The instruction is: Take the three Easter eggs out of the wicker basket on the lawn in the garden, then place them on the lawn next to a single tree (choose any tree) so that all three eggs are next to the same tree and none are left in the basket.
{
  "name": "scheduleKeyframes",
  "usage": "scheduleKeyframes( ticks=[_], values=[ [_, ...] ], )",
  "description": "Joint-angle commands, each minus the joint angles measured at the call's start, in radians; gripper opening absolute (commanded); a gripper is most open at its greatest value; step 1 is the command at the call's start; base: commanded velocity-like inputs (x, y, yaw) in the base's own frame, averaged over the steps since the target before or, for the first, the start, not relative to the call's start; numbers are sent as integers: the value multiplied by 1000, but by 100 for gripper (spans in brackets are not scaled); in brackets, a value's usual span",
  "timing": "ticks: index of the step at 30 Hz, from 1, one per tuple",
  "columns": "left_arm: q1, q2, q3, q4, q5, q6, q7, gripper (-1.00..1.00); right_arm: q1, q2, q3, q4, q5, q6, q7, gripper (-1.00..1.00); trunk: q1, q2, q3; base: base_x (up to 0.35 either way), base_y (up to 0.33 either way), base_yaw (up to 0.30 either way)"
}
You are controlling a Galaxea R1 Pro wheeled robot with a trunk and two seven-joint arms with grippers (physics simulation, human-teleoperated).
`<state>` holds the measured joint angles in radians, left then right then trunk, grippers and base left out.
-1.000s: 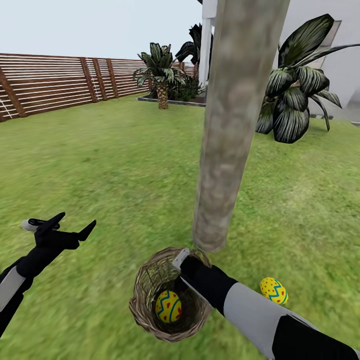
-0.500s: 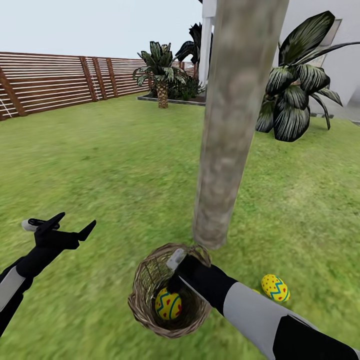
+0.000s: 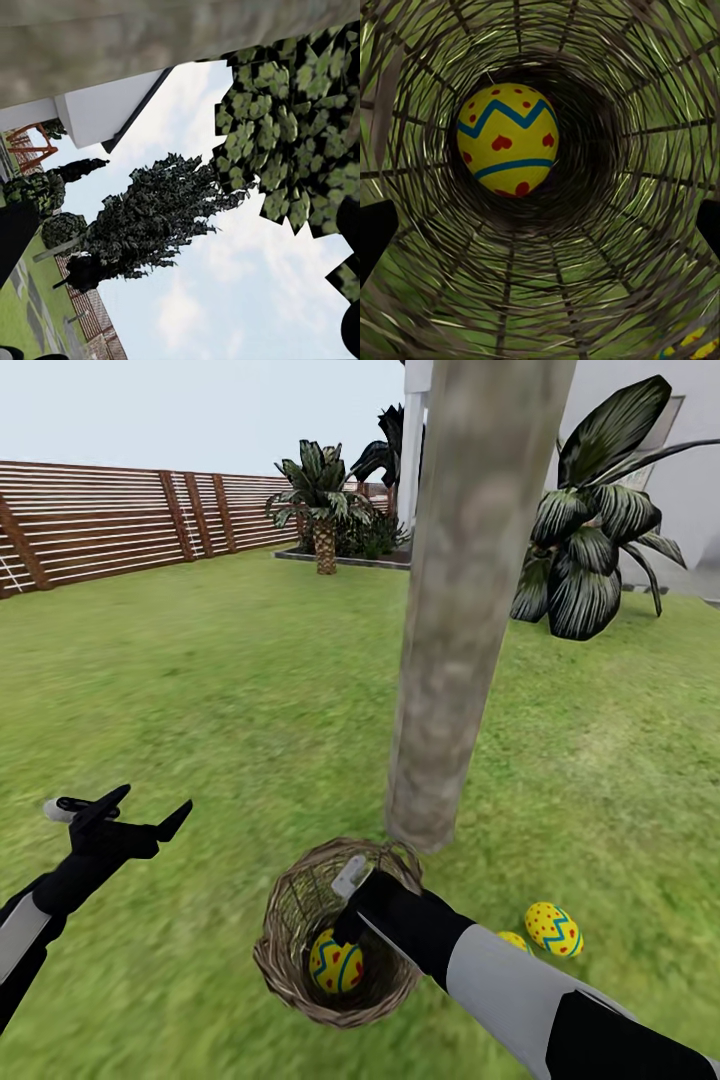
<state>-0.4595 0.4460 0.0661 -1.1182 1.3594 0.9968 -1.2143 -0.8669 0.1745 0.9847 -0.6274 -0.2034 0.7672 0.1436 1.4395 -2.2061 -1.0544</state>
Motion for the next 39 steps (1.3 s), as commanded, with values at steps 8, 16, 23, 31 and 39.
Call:
scheduleKeyframes(
  ticks=[8,16,23,31,39],
  values=[
    [0,0,-1,-1,3,6,-1,100,-3,0,3,-2,-4,11,-1,100,31,-57,-26,0,0,0],
    [0,2,-1,0,5,6,-1,100,-2,0,3,-3,-5,12,0,100,61,-113,-51,0,0,0],
    [0,5,-2,0,6,7,-2,100,-1,0,3,-57,-4,7,3,100,88,-162,-73,0,0,0],
    [1,6,-2,0,6,7,-2,100,-1,0,3,-91,-4,7,1,100,119,-218,-106,0,0,0],
    [0,7,-2,0,7,7,-2,100,-1,0,3,-92,-4,7,1,100,149,-274,-144,0,0,0]
  ],
)
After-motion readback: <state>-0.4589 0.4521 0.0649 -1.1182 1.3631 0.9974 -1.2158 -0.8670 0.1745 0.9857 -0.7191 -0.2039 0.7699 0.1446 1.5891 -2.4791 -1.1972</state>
